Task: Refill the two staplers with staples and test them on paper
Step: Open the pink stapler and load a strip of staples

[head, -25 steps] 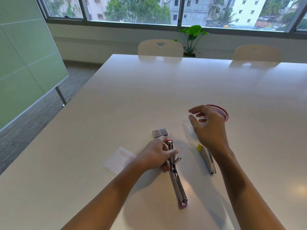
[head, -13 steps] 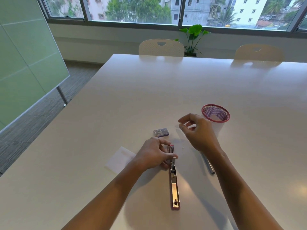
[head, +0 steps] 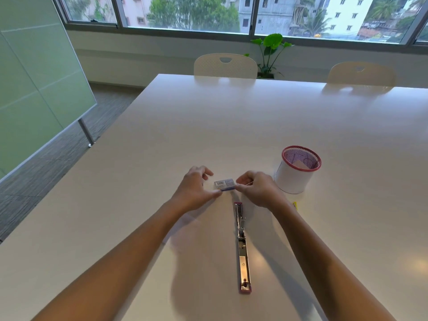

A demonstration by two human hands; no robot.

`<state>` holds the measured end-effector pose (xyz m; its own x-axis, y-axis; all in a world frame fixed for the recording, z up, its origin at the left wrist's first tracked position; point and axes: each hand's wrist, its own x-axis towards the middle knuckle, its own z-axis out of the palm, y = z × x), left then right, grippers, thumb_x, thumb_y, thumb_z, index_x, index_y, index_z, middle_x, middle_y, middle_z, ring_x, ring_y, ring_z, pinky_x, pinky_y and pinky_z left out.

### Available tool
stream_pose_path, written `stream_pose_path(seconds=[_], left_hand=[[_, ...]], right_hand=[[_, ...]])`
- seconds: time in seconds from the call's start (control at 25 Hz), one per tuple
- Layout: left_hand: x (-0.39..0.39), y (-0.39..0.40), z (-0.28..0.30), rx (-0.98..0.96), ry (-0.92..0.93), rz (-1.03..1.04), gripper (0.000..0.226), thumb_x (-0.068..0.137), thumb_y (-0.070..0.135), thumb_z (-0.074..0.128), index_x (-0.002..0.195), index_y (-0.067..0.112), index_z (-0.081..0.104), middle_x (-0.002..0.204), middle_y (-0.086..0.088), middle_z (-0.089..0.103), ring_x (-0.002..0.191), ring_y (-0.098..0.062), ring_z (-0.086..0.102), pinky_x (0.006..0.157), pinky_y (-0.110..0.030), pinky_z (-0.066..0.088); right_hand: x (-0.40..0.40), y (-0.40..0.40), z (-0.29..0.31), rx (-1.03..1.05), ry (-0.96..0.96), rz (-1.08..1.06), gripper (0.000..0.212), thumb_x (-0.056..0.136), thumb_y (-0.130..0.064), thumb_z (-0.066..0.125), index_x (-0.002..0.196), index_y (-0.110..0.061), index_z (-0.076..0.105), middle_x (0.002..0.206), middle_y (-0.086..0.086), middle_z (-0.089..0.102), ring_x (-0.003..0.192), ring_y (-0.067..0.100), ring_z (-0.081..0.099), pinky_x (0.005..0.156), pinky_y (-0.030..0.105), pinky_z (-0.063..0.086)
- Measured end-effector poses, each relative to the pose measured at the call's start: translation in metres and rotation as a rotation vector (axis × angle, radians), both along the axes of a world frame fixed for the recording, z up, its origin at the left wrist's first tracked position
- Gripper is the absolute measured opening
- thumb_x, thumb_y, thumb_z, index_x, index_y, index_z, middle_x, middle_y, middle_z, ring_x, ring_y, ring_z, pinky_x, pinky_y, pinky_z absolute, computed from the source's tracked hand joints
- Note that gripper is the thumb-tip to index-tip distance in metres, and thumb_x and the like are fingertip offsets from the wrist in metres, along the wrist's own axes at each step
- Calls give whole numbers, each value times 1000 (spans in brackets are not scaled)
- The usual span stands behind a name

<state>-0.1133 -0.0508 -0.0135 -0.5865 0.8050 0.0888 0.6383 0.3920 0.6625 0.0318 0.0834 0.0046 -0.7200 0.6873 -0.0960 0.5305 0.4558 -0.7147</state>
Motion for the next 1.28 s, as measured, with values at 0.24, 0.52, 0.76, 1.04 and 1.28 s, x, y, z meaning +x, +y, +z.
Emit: stream_pose_path(seconds=[0.24, 0.52, 0.76, 1.04, 1.28], left_hand=[[-11, 3, -7, 40, 0, -58, 34, 78, 30, 82, 108, 17, 71, 97, 1, 57, 75, -6, 49, 61, -10, 38], [-17, -5, -10, 81, -25, -122, 33, 79, 30, 80, 110, 22, 71, 93, 9, 53, 76, -4, 48, 63, -9, 37], [-26, -13, -8, 88, -143, -151, 41, 81, 24, 79, 120, 24, 66, 96, 8, 61, 72, -4, 54, 69, -13, 47], [-28, -14, -8, 112, -194, -150, 42, 79, 25, 81, 119, 22, 68, 94, 11, 62, 71, 0, 55, 68, -11, 46], [-26, -16, -12, 191, -289, -132, 44, 76, 24, 84, 117, 25, 67, 100, 1, 66, 85, -19, 64, 79, -27, 57]], right_hand=[[-25, -3, -6, -149, -27, -67, 26, 92, -28, 67, 100, -6, 78, 70, 4, 60, 62, 13, 49, 60, 26, 41], [-38, -3, -10, -165, -97, -97, 42, 82, -44, 76, 91, -2, 78, 52, -1, 44, 49, 14, 37, 50, 28, 30], [-36, 4, -6, -178, -178, -48, 39, 89, -40, 69, 98, -3, 76, 68, 5, 57, 63, 16, 48, 59, 29, 37], [-37, 9, -6, -237, -209, -88, 36, 91, -33, 67, 104, 0, 72, 89, 16, 66, 78, 21, 56, 70, 34, 45], [-38, -15, 12, 204, -99, -71, 20, 91, -30, 66, 105, -17, 65, 105, 5, 68, 99, 23, 64, 83, 33, 50]])
